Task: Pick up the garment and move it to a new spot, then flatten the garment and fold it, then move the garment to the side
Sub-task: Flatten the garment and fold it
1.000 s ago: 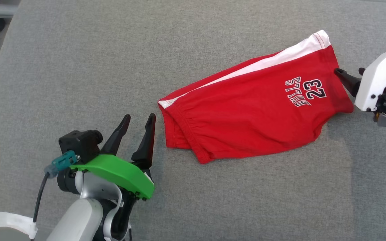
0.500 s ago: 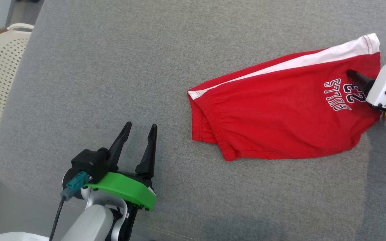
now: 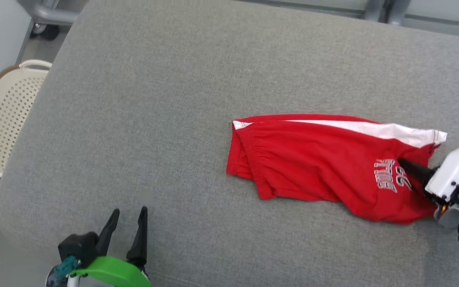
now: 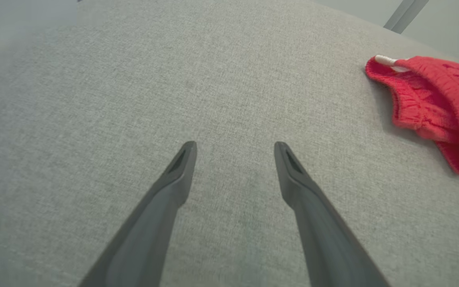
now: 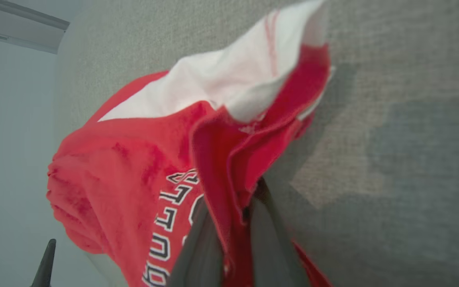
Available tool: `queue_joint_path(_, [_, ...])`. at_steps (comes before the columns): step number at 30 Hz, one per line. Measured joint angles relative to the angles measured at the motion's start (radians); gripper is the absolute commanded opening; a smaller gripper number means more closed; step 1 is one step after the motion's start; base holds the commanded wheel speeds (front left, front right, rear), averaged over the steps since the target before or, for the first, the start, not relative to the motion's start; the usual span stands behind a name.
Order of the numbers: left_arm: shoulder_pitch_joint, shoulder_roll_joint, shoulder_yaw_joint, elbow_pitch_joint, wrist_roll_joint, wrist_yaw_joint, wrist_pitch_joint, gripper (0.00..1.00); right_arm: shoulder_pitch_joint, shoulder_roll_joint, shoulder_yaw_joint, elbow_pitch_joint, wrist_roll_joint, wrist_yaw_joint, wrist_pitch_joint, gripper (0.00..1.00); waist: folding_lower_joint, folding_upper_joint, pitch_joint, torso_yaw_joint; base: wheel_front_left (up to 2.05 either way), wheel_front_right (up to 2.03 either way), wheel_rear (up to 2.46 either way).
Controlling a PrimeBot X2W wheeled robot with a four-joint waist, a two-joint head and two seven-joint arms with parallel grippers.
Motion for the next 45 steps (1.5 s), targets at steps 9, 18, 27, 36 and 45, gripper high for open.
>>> queue_joint_path(9, [0.151, -0.025, 0.142, -0.089, 0.071, -0.079, -0.004, 1.00, 0.219, 0.037, -0.111, -0.049, 0.026, -0.001, -0.031, 0.00, 0.0000, 0.0001, -0.143, -0.096, 0.00, 0.00, 0.00])
queue_joint_path(18, [0.209, -0.081, 0.203, -0.125, 0.162, -0.142, -0.005, 1.00, 0.284, 0.028, -0.285, -0.010, -0.007, -0.001, -0.070, 0.00, 0.0000, 0.0000, -0.240, -0.181, 0.00, 0.00, 0.00])
queue_joint_path(27, [0.226, -0.107, 0.224, -0.120, 0.204, -0.167, -0.005, 1.00, 0.213, 0.079, -0.290, -0.070, -0.032, -0.001, 0.011, 0.00, -0.0001, 0.0000, -0.303, -0.213, 0.00, 0.00, 0.00])
queue_joint_path(36, [0.228, -0.110, 0.220, -0.124, 0.238, -0.176, -0.005, 1.00, 0.127, 0.109, -0.092, -0.031, 0.010, -0.001, -0.012, 0.00, -0.0001, 0.0000, -0.313, -0.213, 0.00, 0.00, 0.00])
queue_joint_path(45, [0.204, -0.101, 0.178, -0.095, 0.253, -0.181, -0.005, 1.00, 0.006, 0.112, 0.170, 0.337, 0.068, -0.001, -0.367, 0.00, -0.0001, 0.0000, -0.315, -0.177, 0.00, 0.00, 0.00])
